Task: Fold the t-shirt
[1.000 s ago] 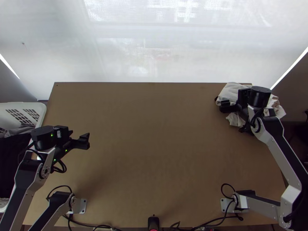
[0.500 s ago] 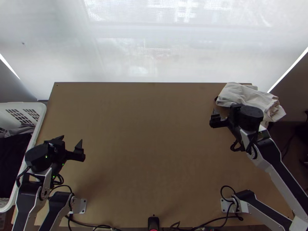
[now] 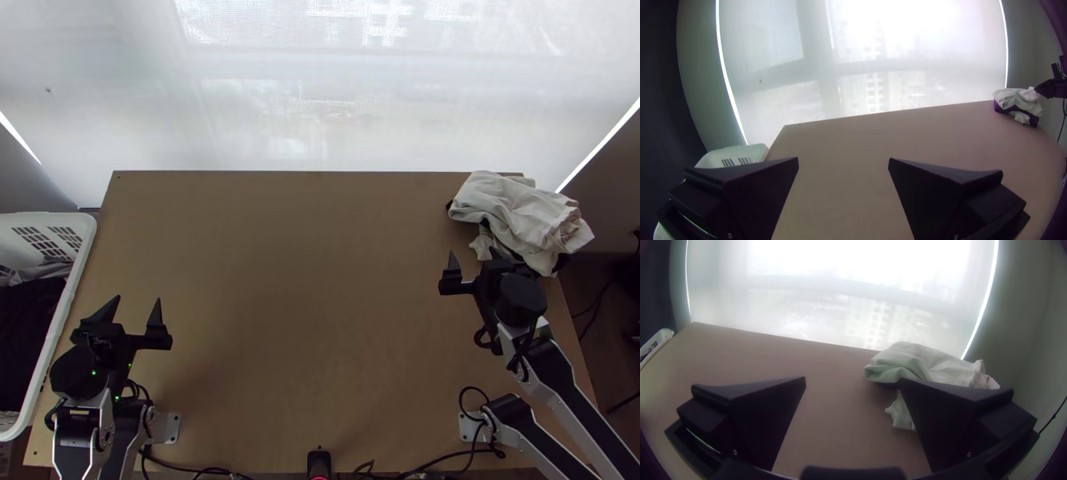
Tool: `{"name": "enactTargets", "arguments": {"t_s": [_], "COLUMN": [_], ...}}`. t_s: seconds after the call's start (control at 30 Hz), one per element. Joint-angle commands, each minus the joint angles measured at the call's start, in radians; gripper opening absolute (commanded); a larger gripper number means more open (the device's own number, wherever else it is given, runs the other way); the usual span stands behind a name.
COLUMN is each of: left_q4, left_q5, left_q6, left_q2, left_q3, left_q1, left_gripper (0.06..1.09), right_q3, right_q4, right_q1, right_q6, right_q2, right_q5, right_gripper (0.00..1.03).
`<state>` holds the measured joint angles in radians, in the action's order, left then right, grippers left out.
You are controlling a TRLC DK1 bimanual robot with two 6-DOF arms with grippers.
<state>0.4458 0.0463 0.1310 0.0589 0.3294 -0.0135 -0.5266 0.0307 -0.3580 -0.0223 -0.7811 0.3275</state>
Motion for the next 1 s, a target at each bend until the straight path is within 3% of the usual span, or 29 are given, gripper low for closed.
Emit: {"name": "enactTargets", "arguments": {"t_s": [0.0, 0.1, 0.17, 0.23, 0.3, 0.37, 0.47, 0.67, 0.97], "left_q4": [0.074, 0.106, 0.108, 0.108, 0.106, 0.106, 0.108, 0.106, 0.106], "left_q5": [0.000, 0.001, 0.003, 0.001, 0.001, 0.001, 0.001, 0.001, 0.001], "left_q6": [-0.022, -0.031, -0.031, -0.031, -0.030, -0.030, -0.030, -0.030, -0.030], "left_q2": [-0.064, -0.064, -0.062, -0.062, -0.062, -0.062, -0.062, -0.062, -0.062], "left_q3": [-0.078, -0.073, -0.075, -0.075, -0.075, -0.075, -0.075, -0.075, -0.075], "left_q1": [-0.026, -0.040, -0.045, -0.043, -0.043, -0.043, -0.042, -0.043, -0.043], "left_gripper": [1.04, 1.04, 1.04, 1.04, 1.04, 1.04, 1.04, 1.04, 1.04], "right_q3": [0.218, 0.339, 0.387, 0.430, 0.435, 0.433, 0.432, 0.432, 0.432], "right_q4": [-0.181, -0.341, -0.364, -0.302, -0.135, -0.014, 0.193, 0.284, 0.284], "right_q1": [-0.010, -0.030, -0.052, -0.078, -0.073, -0.033, -0.032, -0.041, 0.188], "right_q6": [-0.079, -0.223, -0.246, -0.160, 0.035, 0.211, 0.372, 0.424, 0.424], "right_q2": [0.152, 0.283, 0.368, 0.536, 0.743, 0.783, 0.784, 0.784, 0.783], "right_q5": [0.061, 0.070, 0.067, 0.064, 0.067, 0.065, 0.067, 0.064, 0.065], "right_gripper": [0.98, 0.98, 0.98, 0.98, 0.98, 0.98, 0.98, 0.98, 0.98]}}
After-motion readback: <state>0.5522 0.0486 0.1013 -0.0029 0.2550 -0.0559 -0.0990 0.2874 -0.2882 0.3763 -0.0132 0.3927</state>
